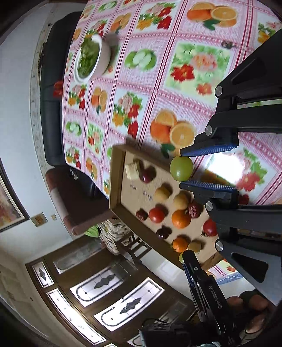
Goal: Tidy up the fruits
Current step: 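Carry the green grape with the left tool over the tray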
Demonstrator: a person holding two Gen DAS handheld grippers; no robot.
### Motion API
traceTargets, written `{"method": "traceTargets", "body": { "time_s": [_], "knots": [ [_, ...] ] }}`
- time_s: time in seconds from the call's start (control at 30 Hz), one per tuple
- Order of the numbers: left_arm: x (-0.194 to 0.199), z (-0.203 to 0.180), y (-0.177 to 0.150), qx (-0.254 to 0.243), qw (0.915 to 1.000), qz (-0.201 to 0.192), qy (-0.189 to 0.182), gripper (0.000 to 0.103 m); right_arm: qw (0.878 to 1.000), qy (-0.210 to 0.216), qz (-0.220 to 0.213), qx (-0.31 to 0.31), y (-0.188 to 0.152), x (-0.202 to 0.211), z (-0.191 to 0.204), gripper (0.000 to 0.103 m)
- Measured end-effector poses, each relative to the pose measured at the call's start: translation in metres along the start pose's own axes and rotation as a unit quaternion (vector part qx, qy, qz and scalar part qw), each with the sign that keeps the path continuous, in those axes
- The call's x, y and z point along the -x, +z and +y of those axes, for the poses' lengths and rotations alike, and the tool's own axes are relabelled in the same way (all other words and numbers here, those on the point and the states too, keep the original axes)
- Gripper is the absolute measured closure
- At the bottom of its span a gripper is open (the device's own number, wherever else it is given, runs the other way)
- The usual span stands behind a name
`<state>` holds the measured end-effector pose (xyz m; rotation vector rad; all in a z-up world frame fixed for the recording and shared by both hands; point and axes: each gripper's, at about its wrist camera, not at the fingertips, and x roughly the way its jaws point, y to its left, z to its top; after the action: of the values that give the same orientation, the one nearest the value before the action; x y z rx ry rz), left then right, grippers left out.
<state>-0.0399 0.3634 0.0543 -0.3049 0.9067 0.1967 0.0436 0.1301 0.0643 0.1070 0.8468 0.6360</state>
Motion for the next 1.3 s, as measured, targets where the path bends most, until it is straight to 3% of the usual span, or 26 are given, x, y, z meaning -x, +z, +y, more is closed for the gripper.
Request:
{"method": "traceTargets", "body": {
  "time_s": [0.53,1.3],
  "knots": [
    [-0.022,0.0,-0.002,-0.005,0.9996,0.027,0.001,0.081,0.999,0.023,0.032,0.024,0.033,-0.066,0.038,0.08],
    [-0.05,-0.007,0.007,-0.022,0.9974,0.038,0.057,0.081,0.997,0.007,0.071,0.043,0.065,-0.144,0.041,0.079]
  ]
}}
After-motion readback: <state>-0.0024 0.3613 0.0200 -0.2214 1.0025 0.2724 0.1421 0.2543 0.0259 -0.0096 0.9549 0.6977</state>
